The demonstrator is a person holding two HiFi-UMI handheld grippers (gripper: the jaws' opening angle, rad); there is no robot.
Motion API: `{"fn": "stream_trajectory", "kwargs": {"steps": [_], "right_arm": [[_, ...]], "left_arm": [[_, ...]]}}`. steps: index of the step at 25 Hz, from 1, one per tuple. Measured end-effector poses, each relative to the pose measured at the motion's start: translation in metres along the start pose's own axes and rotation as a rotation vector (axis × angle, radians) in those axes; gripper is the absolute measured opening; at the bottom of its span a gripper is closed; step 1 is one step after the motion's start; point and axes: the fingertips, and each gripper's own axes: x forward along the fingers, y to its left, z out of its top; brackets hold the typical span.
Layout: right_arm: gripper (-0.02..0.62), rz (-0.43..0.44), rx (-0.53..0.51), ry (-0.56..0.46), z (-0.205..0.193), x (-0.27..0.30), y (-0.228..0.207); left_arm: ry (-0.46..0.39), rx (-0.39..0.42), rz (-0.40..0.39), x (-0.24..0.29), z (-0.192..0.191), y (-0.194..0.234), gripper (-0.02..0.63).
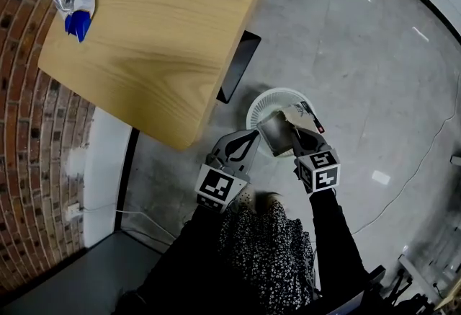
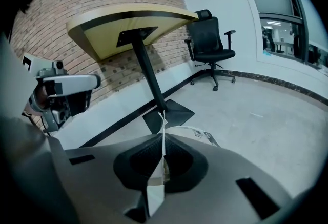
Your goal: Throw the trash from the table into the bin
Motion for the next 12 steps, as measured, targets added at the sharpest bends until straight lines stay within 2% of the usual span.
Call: {"fn": "stream_trajectory", "kwargs": {"steps": [5, 6, 7, 9, 12], "right_arm": [[0.019, 0.000, -0.016, 0.011, -0.0068, 0.0061, -0.0013], [0.052, 0.003, -0.009, 0.017, -0.0077, 0.0074, -0.0009], [0.132, 0.006, 0.002, 0.021, -0.0079, 0.0083, -0.0006], [0.164, 0.002, 0.017, 0.021, -0.0065, 0.0083, -0.0017], [0.164, -0.013, 0.028, 0.009, -0.0019, 0.0052, -0.0039]], "left_arm": [[0.007, -0.012, -0.010, 0.0000, -0.0052, -0.0053, 0.008], [0.008, -0.013, -0.010, -0.0006, -0.0054, -0.0054, 0.008], [0.008, -0.016, -0.009, -0.0013, -0.0051, -0.0052, 0.008], [0.001, -0.023, -0.003, -0.0029, -0.0034, -0.0043, 0.008], [0.002, -0.031, 0.000, -0.0047, -0.0026, -0.0036, 0.008]]}}
